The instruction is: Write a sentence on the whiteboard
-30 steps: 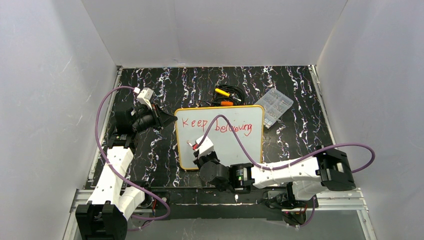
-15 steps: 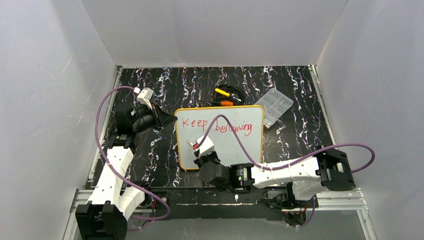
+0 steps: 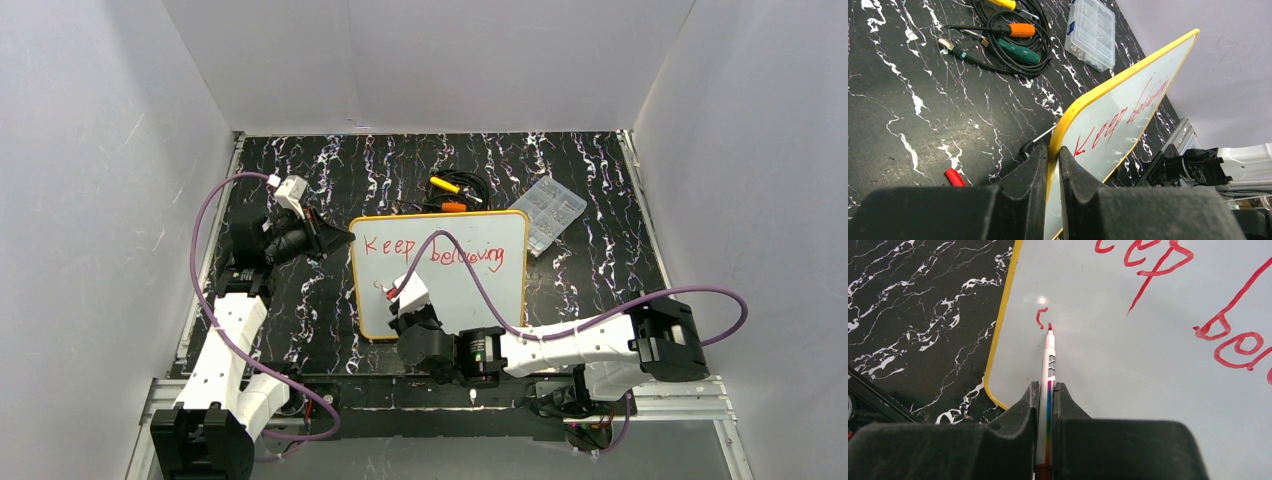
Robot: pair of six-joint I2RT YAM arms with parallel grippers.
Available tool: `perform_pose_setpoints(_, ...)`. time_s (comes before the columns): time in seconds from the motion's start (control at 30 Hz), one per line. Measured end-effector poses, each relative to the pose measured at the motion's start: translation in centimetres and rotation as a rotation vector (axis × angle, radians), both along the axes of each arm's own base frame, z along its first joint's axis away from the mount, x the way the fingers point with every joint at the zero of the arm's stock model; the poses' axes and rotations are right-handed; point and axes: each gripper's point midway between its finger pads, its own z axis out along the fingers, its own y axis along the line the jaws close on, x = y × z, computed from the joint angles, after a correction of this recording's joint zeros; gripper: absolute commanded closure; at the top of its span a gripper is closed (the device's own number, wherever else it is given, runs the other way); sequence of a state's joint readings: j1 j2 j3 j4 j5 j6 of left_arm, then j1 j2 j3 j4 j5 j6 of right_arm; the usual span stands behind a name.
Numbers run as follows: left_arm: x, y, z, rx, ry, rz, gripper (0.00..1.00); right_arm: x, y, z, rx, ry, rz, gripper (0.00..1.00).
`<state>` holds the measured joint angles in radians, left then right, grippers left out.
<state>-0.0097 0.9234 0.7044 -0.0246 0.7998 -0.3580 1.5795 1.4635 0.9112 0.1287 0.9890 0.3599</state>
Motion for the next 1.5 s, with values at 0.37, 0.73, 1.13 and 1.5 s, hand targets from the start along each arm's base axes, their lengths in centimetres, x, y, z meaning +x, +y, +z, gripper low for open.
perform_pose_setpoints(0.37,-0.1,0.0,0.0,0.001,-0.001,-0.001,1.0,0.0,-0.5,0.3,0.01,0.012,-0.014,0.99)
perform_pose_setpoints(0.73,-0.1,0.0,0.0,0.003,-0.002,-0.001,1.0,0.1,-0.4,2.1,0.03,-0.03,0.005,0.99)
perform_pose_setpoints(1.13,-0.1,0.0,0.0,0.004,-0.004,-0.003,1.0,0.4,-0.7,1.1,-0.024,-0.049,-0.008,0.99)
perform_pose_setpoints(1.5,-0.1,0.0,0.0,0.005,-0.004,-0.003,1.0,-0.1,-0.7,0.1,-0.034,-0.011,0.006,0.99)
